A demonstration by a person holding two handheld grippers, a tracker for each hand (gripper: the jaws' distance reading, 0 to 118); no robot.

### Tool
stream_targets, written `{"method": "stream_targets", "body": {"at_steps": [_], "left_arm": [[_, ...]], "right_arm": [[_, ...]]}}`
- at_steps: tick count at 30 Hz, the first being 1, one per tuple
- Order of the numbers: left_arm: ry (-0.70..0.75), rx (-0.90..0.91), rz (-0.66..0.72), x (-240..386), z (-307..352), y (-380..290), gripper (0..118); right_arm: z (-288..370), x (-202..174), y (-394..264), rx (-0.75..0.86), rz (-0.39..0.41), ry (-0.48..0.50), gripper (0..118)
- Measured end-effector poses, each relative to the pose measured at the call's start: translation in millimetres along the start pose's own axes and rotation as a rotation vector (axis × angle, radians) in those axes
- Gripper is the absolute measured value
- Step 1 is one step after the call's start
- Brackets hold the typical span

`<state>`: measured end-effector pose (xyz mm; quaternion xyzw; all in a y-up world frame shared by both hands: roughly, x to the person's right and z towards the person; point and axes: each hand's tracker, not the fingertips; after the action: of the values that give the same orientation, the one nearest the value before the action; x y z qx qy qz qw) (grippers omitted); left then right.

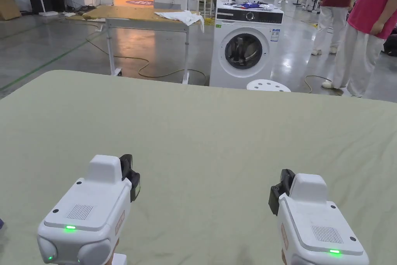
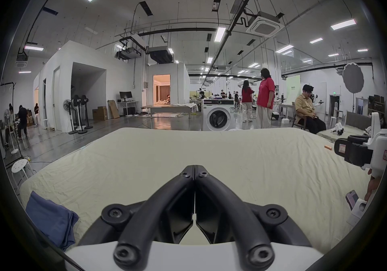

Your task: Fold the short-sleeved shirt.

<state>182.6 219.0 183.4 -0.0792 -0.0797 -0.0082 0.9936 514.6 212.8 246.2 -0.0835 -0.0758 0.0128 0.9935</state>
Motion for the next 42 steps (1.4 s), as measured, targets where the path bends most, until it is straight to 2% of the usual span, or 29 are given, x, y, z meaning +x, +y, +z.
{"method": "stream_targets", "body": {"at_steps": [9, 11, 12, 13, 16, 17, 18, 21, 26, 30, 34, 39, 42], "left_arm": [[0.005, 0.004, -0.015, 5.3, 0.3, 0.0, 0], [0.011, 0.008, -0.012, 5.7, 0.6, 0.6, 9], [0.014, 0.01, -0.013, 5.8, 0.8, 0.8, 21], [0.015, 0.01, -0.013, 5.3, 0.7, 1.2, 33], [0.02, 0.018, -0.008, 5.1, 1.9, 1.8, 62], [0.026, 0.023, -0.008, 4.5, 2.1, 2.3, 70], [0.034, 0.027, -0.009, 4.6, 2.8, 2.6, 79], [0.048, 0.038, -0.012, 3.6, 4.2, 3.2, 91], [0.054, 0.032, -0.006, 1.9, 4.5, 3.2, 92], [0.053, 0.015, 0.03, -1.1, 4.3, 2.7, 99], [0.051, 0.013, 0.04, -2.9, 5.4, 4.2, 100], [0.051, 0.011, 0.065, -5.0, 4.6, 5.2, 103], [0.029, 0.008, 0.101, -7.3, 4.5, 6.0, 105]], "right_arm": [[-0.2, -3.5, -1.5, -0.008, -0.003, 0.008, 1], [-0.6, -3.8, -2.0, -0.011, -0.002, 0.011, 2], [-0.6, -4.1, -2.3, -0.01, -0.003, 0.009, 3], [-0.5, -4.3, -2.5, -0.009, -0.003, 0.004, 8], [-1.4, -4.4, -3.2, -0.005, -0.005, -0.012, 71], [-1.6, -4.3, -3.4, -0.004, -0.005, -0.018, 88], [-1.5, -4.2, -3.6, 0.0, -0.006, -0.024, 92], [-0.9, -3.2, -4.4, 0.019, 0.002, -0.015, 93], [-1.1, -1.0, -3.1, 0.012, -0.029, 0.02, 99], [-3.1, -0.7, 0.1, -0.009, -0.053, 0.047, 102], [-9.7, -6.5, 3.3, -0.057, -0.022, -0.024, 102], [-12.1, -4.3, 5.3, -0.063, -0.048, -0.005, 102], [-13.5, -5.4, 7.9, -0.074, -0.061, -0.026, 102]]}}
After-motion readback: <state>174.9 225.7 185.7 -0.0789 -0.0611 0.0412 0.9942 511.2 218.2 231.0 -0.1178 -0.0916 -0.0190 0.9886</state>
